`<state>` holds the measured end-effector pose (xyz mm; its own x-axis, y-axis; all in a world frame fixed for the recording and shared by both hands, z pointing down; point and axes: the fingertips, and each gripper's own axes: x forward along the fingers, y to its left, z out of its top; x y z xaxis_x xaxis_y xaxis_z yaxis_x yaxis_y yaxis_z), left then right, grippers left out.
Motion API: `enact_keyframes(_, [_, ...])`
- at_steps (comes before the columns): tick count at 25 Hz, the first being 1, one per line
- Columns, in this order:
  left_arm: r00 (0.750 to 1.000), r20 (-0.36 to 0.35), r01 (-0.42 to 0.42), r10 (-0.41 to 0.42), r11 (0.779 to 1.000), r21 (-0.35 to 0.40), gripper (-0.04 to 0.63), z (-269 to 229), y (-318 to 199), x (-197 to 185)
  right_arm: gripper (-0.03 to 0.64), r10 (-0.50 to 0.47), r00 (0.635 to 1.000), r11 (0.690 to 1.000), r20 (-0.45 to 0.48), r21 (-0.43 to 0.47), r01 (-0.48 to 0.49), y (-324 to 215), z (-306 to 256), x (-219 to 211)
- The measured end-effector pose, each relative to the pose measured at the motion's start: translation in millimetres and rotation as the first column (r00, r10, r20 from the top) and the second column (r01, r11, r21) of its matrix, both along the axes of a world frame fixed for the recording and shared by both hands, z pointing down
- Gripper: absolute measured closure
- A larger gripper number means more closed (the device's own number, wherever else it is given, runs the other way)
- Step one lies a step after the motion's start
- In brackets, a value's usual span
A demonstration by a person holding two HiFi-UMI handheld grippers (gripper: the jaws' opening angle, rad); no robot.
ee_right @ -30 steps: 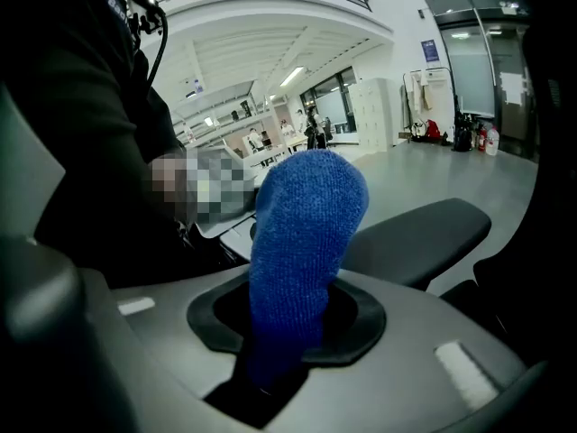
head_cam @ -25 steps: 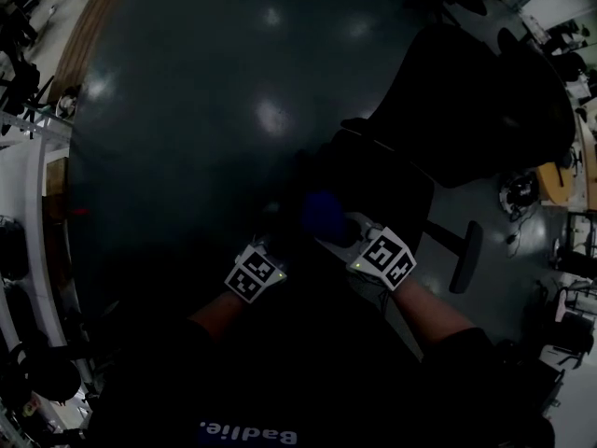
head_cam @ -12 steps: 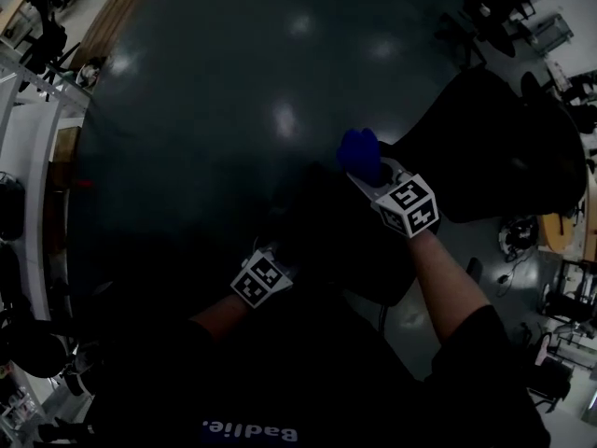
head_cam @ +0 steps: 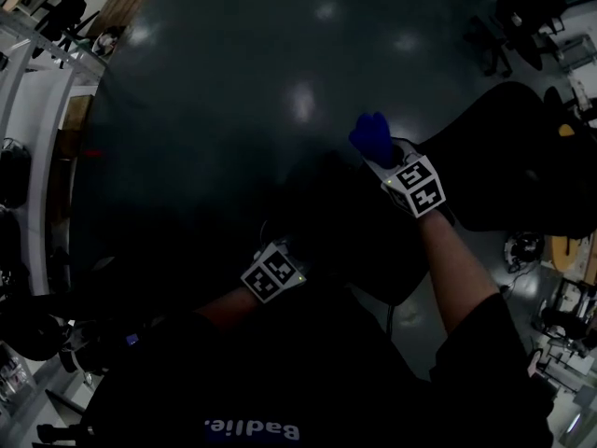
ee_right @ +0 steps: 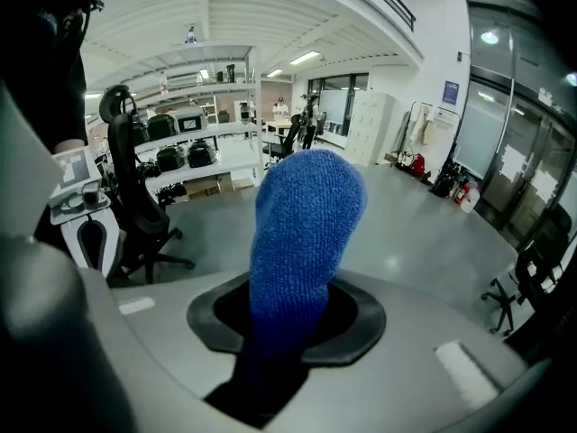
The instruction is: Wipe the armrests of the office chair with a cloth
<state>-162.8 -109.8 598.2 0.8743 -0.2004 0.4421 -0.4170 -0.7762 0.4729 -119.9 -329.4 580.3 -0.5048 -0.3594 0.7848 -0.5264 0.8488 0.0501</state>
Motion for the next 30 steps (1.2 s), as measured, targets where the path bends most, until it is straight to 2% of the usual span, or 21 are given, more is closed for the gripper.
enact_keyframes(7, [1.0, -0.019, 0.008, -0.008, 1.0, -0.009, 0.575, -1.1, 1.6, -0.8, 0.491, -0.013, 1.0, 1.0, -0.003, 0.02, 0.013, 17.0, 3.5, -11.8])
enact_keyframes(13, [1.0, -0.023, 0.021, -0.021, 1.0, -0.012, 0.575, 1.7, 2.2, -3.2, 0.492, -0.024, 0.999, 1.0, 0.035, 0.016, 0.023, 36.6, 2.6, -24.1])
enact_keyframes(17, [0.999, -0.02, 0.026, -0.026, 1.0, -0.012, 0.575, 3.1, 2.1, -6.4, 0.491, -0.062, 0.997, 0.998, 0.055, 0.002, 0.062, 55.7, 2.4, -39.8])
enact_keyframes(30, [1.0, -0.01, 0.024, -0.024, 1.0, -0.004, 0.575, 5.7, 4.7, -7.1, 0.492, -0.099, 0.983, 0.991, 0.154, -0.071, 0.111, 120.6, -0.4, -72.7])
